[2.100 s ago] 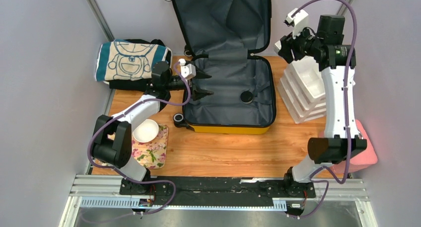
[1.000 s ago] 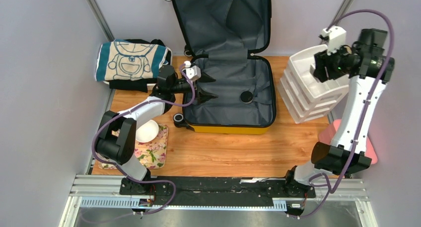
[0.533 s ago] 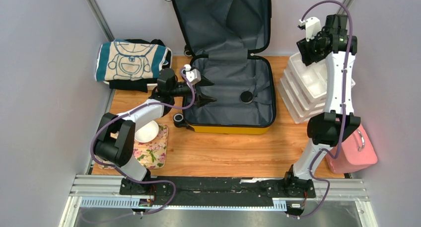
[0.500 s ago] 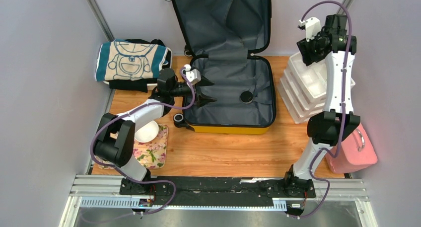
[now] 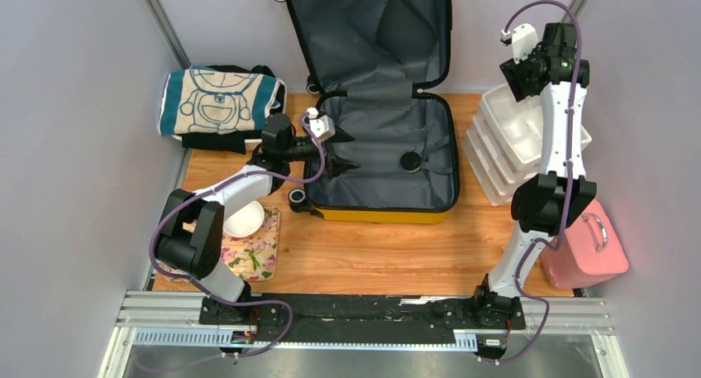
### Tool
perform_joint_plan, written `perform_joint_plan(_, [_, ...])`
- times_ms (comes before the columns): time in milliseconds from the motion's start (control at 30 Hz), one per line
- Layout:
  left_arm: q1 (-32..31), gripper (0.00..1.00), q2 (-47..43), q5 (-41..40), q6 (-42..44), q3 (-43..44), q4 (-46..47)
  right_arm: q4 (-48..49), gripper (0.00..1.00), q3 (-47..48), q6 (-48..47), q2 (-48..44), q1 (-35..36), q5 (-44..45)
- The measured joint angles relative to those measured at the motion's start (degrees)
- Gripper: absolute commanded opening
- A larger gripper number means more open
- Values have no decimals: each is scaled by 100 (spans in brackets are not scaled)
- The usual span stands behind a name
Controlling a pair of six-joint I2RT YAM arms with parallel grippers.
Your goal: Open, take out, and arrange the luggage
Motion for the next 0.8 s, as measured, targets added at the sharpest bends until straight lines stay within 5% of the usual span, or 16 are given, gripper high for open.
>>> perform_joint_plan(133, [11,86,0,0,28,0,-13,33,14,0,-28,131,-76,-4])
perform_joint_plan(533, [50,86,0,0,136,4,-179,216,64,-13,-149,173,-240,-2])
perform_joint_plan(633, [55,86,0,0,153,9,-254,297,85,-13,-107,173,-238,-7])
perform_joint_plan(800, [55,86,0,2,179,42,-345,487,86,-2,-61,173,-238,11])
